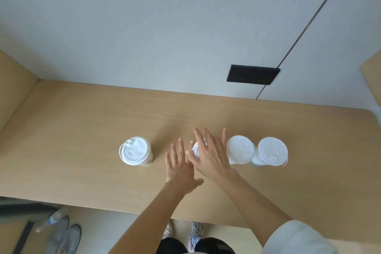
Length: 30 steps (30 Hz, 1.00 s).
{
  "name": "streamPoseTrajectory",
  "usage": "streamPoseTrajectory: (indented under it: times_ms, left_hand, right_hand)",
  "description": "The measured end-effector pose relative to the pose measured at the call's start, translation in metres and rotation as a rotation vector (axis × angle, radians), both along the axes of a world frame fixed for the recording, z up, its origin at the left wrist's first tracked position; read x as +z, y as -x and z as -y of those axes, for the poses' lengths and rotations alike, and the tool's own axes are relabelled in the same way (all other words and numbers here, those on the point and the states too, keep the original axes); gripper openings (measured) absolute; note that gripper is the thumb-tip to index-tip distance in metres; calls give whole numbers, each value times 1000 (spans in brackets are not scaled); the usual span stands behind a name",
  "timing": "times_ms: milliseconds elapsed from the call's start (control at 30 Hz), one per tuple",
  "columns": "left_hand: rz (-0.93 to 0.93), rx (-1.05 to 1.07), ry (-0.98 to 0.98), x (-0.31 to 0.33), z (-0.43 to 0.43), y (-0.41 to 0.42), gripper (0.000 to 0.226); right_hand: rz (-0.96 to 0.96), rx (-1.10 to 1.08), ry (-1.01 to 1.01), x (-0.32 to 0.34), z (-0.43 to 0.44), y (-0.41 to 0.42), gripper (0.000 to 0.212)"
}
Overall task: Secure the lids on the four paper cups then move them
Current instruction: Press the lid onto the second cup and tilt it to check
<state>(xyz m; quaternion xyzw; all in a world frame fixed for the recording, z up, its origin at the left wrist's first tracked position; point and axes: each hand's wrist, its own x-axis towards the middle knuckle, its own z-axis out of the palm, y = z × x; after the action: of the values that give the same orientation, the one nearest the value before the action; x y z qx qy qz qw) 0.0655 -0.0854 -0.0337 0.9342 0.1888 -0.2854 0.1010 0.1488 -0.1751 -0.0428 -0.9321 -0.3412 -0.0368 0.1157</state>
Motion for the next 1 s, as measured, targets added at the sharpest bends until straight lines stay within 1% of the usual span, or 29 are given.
streamPoseTrajectory:
  times_ms: [200, 400, 567, 600, 667, 700, 767, 800, 833, 867, 933, 1000]
  left_hand:
    - [36, -19, 5, -3, 0, 54, 125]
    - [70, -7, 64, -10, 3, 111, 121]
    - [52, -36, 75, -11, -2, 123, 120]
    - [51, -43, 83, -9, -4, 127, 121]
    - [29, -64, 106, -7, -4, 125, 120]
    - [14, -69, 125, -5, -6, 125, 116]
    - [23, -46, 201, 1, -13, 126, 95]
    - [67, -3, 261, 2, -16, 127, 80]
    - [148, 69, 332, 4, -18, 127, 65]
    - [249, 166, 406, 6, -19, 127, 53]
    - [387, 393, 535, 12, -19, 123, 42]
    - [396, 564, 626, 17, -15, 111, 40]
  right_hand:
    - [-46, -50, 25, 6, 3, 54, 78]
    - [-39, -113, 33, 8, 2, 111, 76]
    - [-91, -158, 78, 4, 3, 130, 74]
    - [-82, -161, 80, 4, 3, 134, 74]
    - [-122, -169, 75, 2, 4, 133, 77]
    - [-152, -175, 71, 3, 5, 133, 80]
    - [-237, -237, 30, 8, 8, 134, 89]
    - [-312, -289, 16, 13, 11, 133, 94]
    - [-397, -351, -19, 20, 15, 131, 95]
    - [-481, -436, -91, 22, 21, 127, 92]
    - [-635, -631, -273, 23, 30, 117, 80]
    - [-761, -817, -468, 18, 34, 104, 75]
